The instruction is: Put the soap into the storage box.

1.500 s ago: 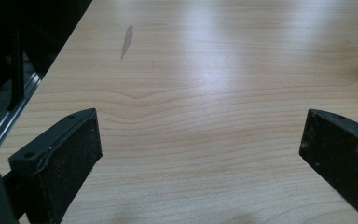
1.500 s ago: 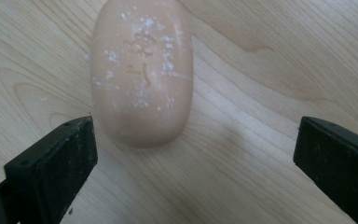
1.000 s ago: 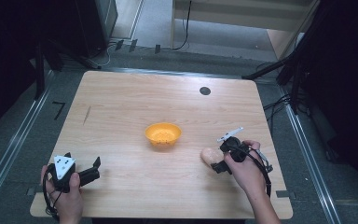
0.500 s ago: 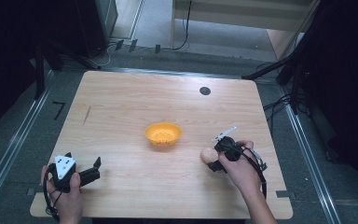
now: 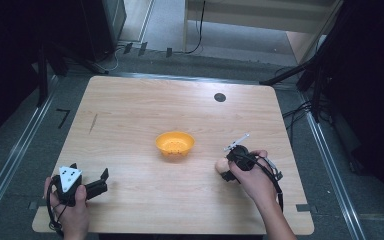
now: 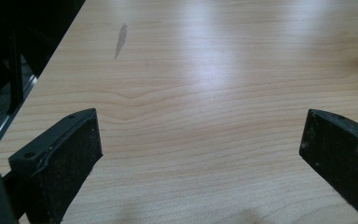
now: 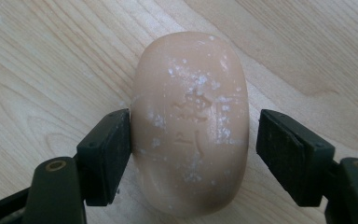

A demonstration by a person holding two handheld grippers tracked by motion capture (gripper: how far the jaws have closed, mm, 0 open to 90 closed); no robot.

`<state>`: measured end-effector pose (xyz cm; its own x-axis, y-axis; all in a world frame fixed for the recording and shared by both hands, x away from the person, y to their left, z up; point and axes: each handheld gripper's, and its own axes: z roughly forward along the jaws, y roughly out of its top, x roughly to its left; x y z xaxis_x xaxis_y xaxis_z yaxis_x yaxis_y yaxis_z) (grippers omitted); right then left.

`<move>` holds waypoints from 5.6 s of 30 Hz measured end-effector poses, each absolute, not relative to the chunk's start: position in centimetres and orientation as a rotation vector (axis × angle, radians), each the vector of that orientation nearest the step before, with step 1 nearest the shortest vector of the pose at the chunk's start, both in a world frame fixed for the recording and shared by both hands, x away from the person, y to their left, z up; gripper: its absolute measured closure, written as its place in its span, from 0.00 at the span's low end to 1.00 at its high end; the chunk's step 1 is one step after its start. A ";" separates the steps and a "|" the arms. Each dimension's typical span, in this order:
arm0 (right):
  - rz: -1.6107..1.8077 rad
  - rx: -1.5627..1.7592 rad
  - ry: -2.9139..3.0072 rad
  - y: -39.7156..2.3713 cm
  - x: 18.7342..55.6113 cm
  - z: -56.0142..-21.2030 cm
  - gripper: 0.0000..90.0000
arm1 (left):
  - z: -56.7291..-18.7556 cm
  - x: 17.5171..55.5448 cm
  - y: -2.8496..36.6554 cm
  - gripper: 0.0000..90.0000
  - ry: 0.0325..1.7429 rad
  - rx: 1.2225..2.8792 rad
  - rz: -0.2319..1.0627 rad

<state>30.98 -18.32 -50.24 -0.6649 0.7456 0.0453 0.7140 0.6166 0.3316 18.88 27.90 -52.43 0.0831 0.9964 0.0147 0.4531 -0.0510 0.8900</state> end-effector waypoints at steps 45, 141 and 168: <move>0.427 0.944 2.879 -17.5 32.5 -49.6 0.37 | -52.4 18.9 27.9 0.00 1.468 1.612 0.911; 0.529 0.081 3.024 -3.2 38.4 -43.6 0.37 | -52.4 18.8 28.0 0.00 1.460 1.614 0.888; 0.533 -0.001 3.037 -1.4 39.6 -44.6 0.37 | -52.4 18.9 28.1 0.00 1.464 1.598 0.881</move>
